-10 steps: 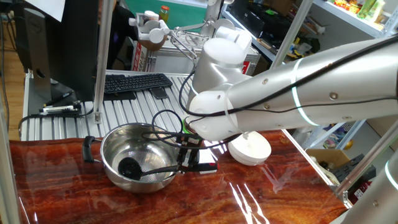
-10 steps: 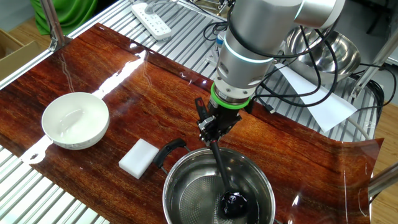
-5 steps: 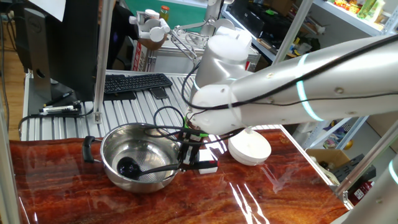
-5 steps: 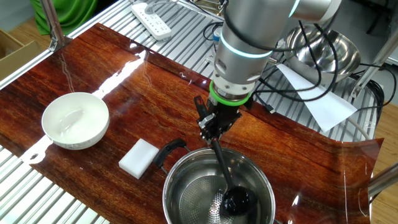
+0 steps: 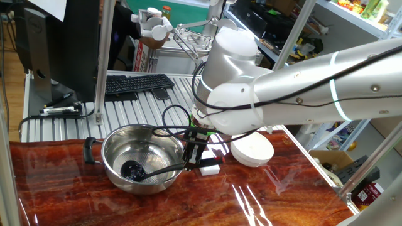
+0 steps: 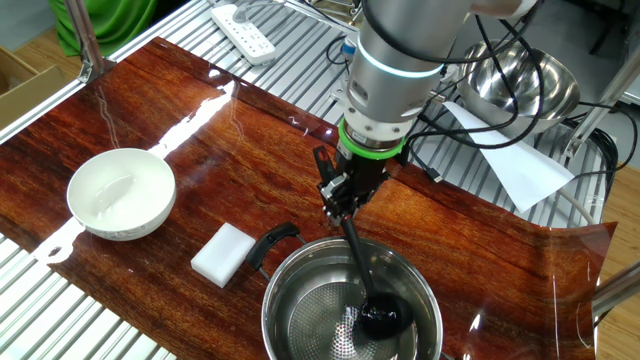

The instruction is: Scoop water with a large spoon from one bowl to another

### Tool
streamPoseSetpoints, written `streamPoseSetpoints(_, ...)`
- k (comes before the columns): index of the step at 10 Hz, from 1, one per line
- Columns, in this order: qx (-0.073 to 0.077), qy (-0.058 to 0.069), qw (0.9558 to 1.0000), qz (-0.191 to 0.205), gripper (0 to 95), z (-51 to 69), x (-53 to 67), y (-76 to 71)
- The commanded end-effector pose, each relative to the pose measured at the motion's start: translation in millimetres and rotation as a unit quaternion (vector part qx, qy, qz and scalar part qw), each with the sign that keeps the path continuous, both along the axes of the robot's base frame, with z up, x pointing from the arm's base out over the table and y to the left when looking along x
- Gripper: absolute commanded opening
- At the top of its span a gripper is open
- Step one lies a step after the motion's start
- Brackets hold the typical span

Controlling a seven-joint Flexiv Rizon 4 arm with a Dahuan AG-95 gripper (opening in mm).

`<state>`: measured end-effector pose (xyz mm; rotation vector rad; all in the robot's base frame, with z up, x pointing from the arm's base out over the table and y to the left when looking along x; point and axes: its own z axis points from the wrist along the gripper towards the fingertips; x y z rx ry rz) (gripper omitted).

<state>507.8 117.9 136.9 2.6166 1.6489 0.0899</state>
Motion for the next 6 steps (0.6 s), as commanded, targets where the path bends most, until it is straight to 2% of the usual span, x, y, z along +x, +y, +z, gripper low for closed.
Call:
streamPoseSetpoints(1,0.003,0.000,1.0000,0.009,0.0,4.6,-0.9,0.1)
streamPoseSetpoints(5,-0.022,-0.010,0.9991,0.036,0.0,13.3,-1.8,-1.5)
streamPoseSetpoints(6,-0.023,-0.010,0.9990,0.038,0.0,16.4,-0.9,-2.4)
